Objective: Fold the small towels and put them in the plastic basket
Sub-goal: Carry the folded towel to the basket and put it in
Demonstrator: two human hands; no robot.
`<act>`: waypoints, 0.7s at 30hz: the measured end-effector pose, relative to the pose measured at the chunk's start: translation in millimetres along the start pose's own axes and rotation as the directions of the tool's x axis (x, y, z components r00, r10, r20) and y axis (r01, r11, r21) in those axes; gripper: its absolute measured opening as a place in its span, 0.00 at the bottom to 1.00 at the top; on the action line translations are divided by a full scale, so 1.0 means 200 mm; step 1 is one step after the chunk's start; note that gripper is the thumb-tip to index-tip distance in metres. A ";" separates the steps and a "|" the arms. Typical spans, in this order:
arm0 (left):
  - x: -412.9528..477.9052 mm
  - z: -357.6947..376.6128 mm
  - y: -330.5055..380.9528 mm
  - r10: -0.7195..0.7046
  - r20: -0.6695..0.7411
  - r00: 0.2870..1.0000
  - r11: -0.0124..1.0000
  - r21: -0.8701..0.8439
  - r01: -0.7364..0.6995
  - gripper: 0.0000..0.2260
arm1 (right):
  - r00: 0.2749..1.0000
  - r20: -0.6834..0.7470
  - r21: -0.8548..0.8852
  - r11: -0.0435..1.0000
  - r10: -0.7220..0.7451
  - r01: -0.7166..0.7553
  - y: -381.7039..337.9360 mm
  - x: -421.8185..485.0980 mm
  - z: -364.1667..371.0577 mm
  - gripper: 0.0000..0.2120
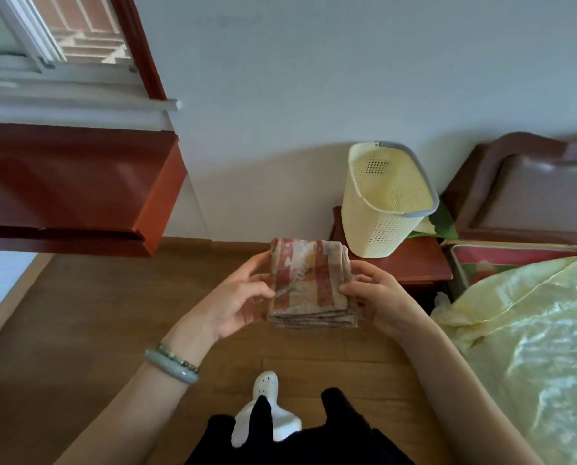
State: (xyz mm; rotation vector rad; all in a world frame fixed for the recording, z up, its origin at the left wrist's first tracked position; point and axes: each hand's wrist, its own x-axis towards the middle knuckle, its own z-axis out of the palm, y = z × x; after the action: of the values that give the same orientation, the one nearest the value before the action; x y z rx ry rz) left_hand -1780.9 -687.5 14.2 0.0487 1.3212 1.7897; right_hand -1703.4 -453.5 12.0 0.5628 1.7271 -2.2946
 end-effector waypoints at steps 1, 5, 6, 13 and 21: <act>0.07 -0.03 0.06 -0.008 0.009 1.000 1.000 0.004 0.008 0.29 | 1.000 -0.009 0.011 1.000 0.002 -0.002 -0.03 0.07 0.00 0.15; 0.35 -0.15 0.29 -0.041 0.050 0.998 0.999 0.003 0.041 0.30 | 0.997 -0.077 0.094 0.996 -0.007 0.014 -0.16 0.32 0.00 0.17; 0.42 -0.17 0.33 -0.056 0.068 0.996 0.998 0.017 0.055 0.30 | 0.995 -0.096 0.106 0.994 -0.009 0.019 -0.19 0.37 0.00 0.18; 0.85 -0.20 0.55 -0.152 0.109 0.982 0.988 0.056 0.147 0.27 | 0.980 -0.200 0.165 0.985 -0.006 0.039 -0.32 0.67 -0.12 0.19; 1.50 -0.17 0.74 -0.206 0.167 0.964 0.974 0.131 0.185 0.30 | 0.954 -0.299 0.216 0.974 0.005 0.062 -0.50 1.08 -0.42 0.17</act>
State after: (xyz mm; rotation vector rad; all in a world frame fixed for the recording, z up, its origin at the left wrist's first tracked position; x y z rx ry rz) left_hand -2071.8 -522.6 -16.9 0.1348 1.2512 1.5060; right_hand -1924.1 -331.3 -12.3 0.9797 1.6109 -2.5522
